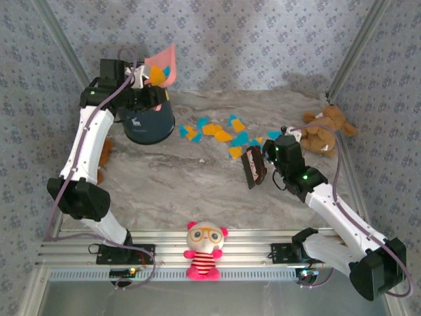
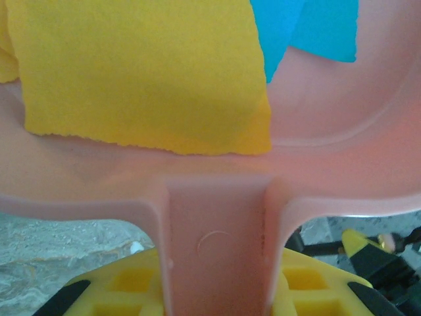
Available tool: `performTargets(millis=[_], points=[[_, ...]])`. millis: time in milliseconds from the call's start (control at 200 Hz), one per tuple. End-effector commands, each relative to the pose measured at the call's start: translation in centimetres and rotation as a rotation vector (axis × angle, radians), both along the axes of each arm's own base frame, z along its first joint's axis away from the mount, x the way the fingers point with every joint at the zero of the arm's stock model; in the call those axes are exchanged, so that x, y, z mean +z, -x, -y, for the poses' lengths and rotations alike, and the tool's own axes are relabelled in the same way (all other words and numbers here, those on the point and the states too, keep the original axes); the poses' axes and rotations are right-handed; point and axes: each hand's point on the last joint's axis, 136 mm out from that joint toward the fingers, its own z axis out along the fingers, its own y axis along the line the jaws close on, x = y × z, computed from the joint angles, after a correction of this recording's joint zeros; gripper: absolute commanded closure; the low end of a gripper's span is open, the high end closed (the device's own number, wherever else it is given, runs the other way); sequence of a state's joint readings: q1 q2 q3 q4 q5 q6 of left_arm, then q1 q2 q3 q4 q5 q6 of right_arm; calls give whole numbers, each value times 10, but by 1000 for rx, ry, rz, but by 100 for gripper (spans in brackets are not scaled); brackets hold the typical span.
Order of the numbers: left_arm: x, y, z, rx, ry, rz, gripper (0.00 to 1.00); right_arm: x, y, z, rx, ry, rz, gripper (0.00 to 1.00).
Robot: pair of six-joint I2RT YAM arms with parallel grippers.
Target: Sweep away the paper scraps from the table
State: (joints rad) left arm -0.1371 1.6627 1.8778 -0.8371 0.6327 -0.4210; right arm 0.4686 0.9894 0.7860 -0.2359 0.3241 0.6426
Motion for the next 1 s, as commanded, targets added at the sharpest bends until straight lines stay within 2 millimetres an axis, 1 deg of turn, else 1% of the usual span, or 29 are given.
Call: performTargets(millis=[0,65,140,160,350,625,869,994], points=[[22,-16,-1,26,125,12,100,14,-5,-2,4,-19,36,100],[21,-23,-6,51,158,-10,100,13,-6,-2,5,-18,37,100],[19,-29,-7,59,208,-44,100,13,-6,-2,3,-18,37,100],[23,-33,-8,60,225,-28,100,13,-6,-3,4,-18,38,100],[25,-49,-10,87,333,-64,100,14,-7,-4,9,-21,36,100],[31,-59,-10,105,439,-90,100,13,-6,-4,7,-22,34,100],[34,-68,-15,156,557,-117,100,14,-5,-4,9,-25,36,100],[41,-70,-15,162,625,-116,100,14,-5,-3,5,-22,36,100]])
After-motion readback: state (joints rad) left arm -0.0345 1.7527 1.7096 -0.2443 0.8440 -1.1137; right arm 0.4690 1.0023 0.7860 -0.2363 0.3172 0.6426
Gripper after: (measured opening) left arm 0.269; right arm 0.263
